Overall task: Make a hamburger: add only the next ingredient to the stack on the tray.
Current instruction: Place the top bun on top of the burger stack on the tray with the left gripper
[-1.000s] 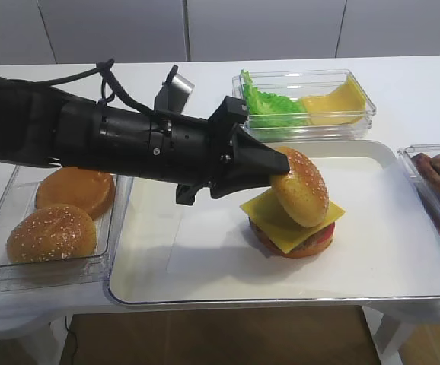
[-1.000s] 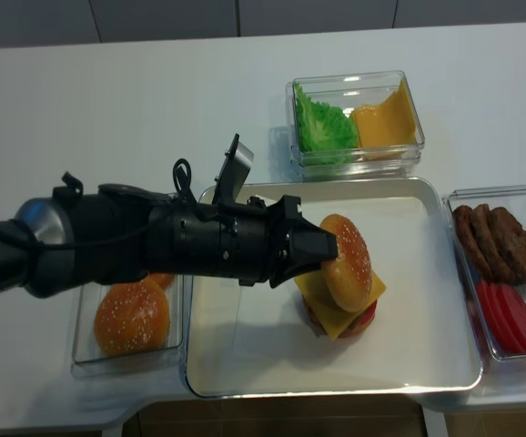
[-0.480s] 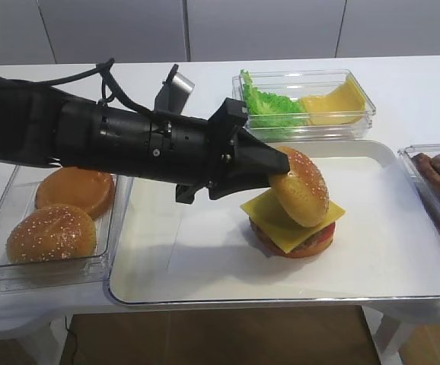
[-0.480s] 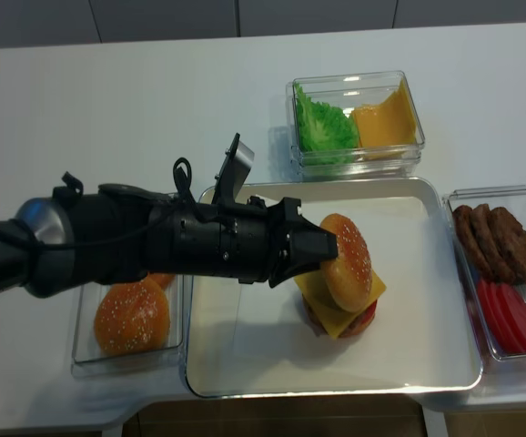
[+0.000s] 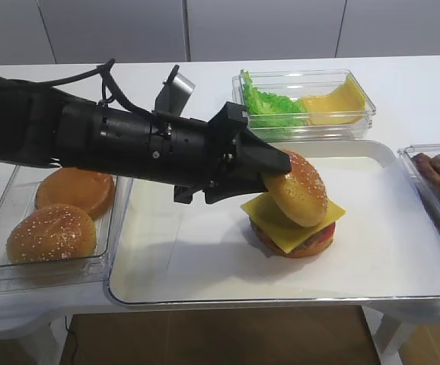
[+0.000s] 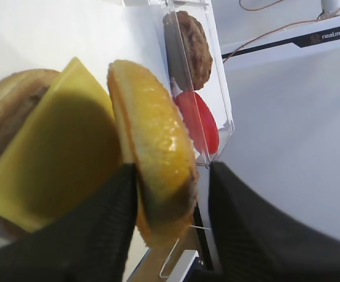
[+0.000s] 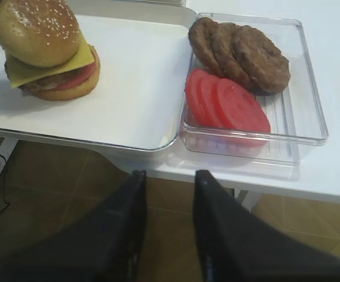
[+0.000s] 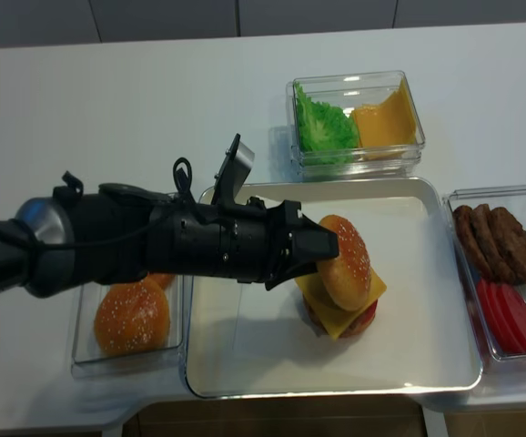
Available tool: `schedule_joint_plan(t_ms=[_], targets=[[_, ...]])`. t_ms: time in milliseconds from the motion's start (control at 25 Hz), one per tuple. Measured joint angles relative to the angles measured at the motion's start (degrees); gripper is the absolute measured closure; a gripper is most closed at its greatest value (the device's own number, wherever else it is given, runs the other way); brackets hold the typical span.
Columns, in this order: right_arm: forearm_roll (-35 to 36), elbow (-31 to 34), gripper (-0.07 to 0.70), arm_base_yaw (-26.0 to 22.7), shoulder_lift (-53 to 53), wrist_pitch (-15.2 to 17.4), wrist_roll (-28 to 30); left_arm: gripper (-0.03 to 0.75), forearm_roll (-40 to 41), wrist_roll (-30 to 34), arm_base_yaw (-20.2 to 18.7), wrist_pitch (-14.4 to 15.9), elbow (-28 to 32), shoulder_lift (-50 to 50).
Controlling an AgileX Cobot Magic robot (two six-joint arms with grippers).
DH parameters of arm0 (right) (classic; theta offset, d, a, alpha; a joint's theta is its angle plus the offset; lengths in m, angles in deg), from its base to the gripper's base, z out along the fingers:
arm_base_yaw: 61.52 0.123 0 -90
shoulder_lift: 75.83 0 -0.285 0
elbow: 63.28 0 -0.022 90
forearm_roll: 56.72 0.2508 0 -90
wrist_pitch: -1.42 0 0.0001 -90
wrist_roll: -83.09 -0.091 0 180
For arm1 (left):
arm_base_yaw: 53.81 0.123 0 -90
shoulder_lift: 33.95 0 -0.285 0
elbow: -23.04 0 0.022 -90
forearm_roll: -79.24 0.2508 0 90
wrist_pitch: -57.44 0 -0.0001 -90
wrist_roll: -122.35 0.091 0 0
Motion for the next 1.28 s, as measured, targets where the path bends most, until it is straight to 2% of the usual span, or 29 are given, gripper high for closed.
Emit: schedule_joint_plan(t_ms=[400, 720, 1000, 1280], targets=[[0.0, 0.0, 0.423, 0.0, 0.0, 0.0, 0.0, 0.403, 4.76, 0.4, 0.0, -0.22, 0.0, 0.0], [0.0, 0.0, 0.423, 0.0, 0.0, 0.0, 0.0, 0.393, 6.6, 0.4, 0.0, -2.98, 0.0, 0.0], [0.0, 0.0, 0.423, 0.0, 0.0, 0.0, 0.25, 0.379, 6.8, 1.45, 0.0, -4.01, 0.0, 0.0], [0.0, 0.0, 0.423, 0.0, 0.0, 0.0, 0.25, 0.284, 7.21, 2.19, 0.0, -4.74, 0.0, 0.0]])
